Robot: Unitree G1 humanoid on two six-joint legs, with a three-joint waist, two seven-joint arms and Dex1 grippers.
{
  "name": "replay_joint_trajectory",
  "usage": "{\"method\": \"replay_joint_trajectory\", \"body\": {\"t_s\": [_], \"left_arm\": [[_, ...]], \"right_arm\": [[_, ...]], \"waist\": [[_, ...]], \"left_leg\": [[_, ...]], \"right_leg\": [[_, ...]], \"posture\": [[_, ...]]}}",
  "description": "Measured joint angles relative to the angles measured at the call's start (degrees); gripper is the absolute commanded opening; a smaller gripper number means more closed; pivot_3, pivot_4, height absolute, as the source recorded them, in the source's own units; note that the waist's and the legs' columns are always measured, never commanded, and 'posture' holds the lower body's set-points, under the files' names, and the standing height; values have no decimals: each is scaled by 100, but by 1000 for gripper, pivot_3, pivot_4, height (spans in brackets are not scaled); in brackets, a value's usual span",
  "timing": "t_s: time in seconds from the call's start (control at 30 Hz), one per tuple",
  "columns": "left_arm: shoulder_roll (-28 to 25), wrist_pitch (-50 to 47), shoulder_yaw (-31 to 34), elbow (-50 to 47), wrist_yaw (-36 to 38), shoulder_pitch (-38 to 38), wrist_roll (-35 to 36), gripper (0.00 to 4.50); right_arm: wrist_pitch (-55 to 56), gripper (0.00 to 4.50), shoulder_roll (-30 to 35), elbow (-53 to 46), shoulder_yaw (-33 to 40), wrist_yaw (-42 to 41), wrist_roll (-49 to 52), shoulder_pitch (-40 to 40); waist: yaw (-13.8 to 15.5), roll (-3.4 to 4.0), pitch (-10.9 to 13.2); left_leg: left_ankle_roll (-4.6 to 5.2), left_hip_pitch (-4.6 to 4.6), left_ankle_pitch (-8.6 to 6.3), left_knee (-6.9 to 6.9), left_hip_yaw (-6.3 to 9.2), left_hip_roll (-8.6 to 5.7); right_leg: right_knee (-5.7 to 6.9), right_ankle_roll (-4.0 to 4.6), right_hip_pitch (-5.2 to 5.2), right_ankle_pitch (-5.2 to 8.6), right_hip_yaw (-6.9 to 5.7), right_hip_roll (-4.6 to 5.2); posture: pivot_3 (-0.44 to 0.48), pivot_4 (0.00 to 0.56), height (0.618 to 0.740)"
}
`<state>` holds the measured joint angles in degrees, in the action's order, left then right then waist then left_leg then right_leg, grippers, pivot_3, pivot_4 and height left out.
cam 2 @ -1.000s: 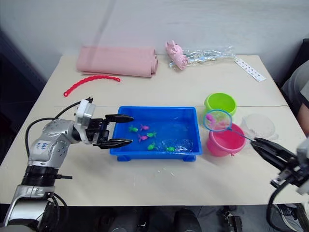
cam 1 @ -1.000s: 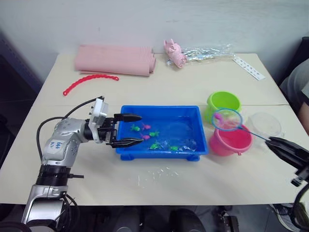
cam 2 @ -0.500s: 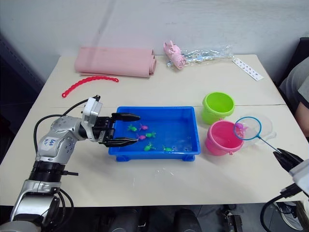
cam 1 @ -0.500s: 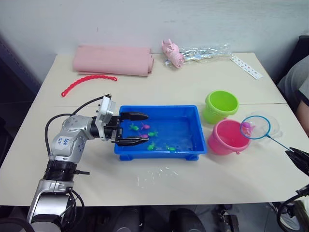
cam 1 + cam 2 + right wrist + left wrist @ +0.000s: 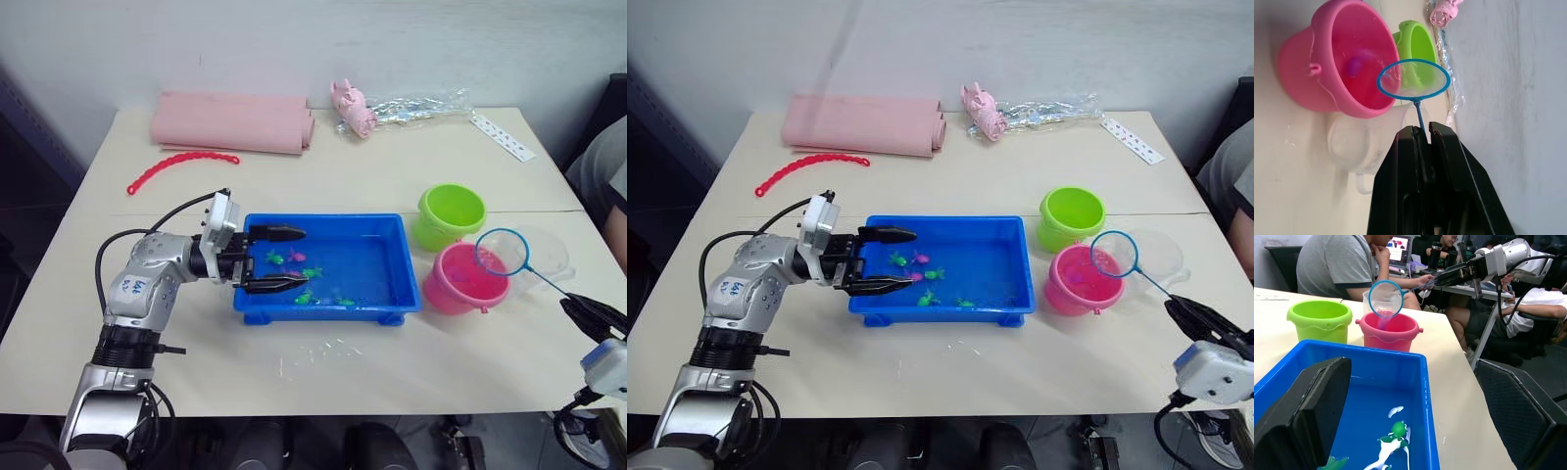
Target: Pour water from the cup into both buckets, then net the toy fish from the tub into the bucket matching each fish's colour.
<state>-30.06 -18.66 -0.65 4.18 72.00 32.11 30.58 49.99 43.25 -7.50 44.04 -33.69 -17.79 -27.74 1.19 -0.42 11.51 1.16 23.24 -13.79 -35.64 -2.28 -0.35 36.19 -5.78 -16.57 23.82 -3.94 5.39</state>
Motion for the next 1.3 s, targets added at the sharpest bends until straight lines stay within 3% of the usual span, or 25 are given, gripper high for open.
{"method": "replay_joint_trajectory", "body": {"t_s": [0.2,0.37,0.47,0.53,0.63,0.77,0.8,1.0,1.2,1.3], "left_arm": [[-5,0,2,-93,-10,-67,-1,4469],[-222,-136,121,-68,-20,-128,2,4469],[-395,-159,482,46,-120,-235,91,4469],[-437,-163,560,111,-141,-265,94,4469],[-761,-159,883,132,-146,-680,99,4469],[-936,-178,1028,112,-147,-870,99,4469],[-1074,-178,1269,56,-206,-1055,111,4469],[-1343,-39,1875,-243,-353,-2030,119,4469],[-1347,3,2117,-612,-709,-2356,117,4469],[-1341,-8,2109,-745,-801,-2481,119,4469]], "right_arm": [[56,0,-57,16,-59,389,65,-107],[-1455,0,17,-789,-536,4,2082,-274],[-2897,0,541,-1502,-751,-329,3743,-21],[-3203,0,653,-1692,-796,-385,4099,39],[-4656,0,1244,-2252,-1412,-668,5490,648],[-5206,0,1432,-2372,-1761,-725,5824,1023],[-5784,0,1577,-2425,-2299,-797,6082,1592],[-6917,0,1034,-2145,-4395,-834,5586,3655],[-7121,0,113,-980,-5668,-901,4369,4824],[-6966,0,-119,-555,-5783,-941,3929,5024]], "waist": [[-1,0,0],[-46,1,0],[-124,2,1],[-130,2,1],[-121,1,1],[-120,0,2],[-87,-4,4],[-190,-11,6],[-132,-14,7],[-140,-14,7]], "left_leg": [[-1,0,1,-1,0,0],[0,-3,1,-3,2,2],[1,-5,2,-12,4,7],[1,-6,2,-12,4,8],[4,-3,0,-13,12,7],[6,1,-1,-14,14,7],[11,7,-5,-25,19,6],[8,5,-10,-25,17,8],[10,13,-12,-31,17,3],[10,12,-12,-29,15,3]], "right_leg": [[2,0,1,0,1,0],[15,0,1,0,3,0],[24,1,2,0,3,1],[25,1,3,0,2,0],[25,1,2,0,-5,1],[22,1,1,0,-8,4],[18,1,2,0,-15,9],[22,2,-3,1,-11,12],[24,2,-8,1,-13,17],[29,2,-10,1,-14,16]], "posture": [[0,150,740],[0,150,740],[0,150,740],[0,150,740],[0,150,740],[0,150,740],[0,150,740],[0,150,740],[0,150,740],[0,150,740]]}}
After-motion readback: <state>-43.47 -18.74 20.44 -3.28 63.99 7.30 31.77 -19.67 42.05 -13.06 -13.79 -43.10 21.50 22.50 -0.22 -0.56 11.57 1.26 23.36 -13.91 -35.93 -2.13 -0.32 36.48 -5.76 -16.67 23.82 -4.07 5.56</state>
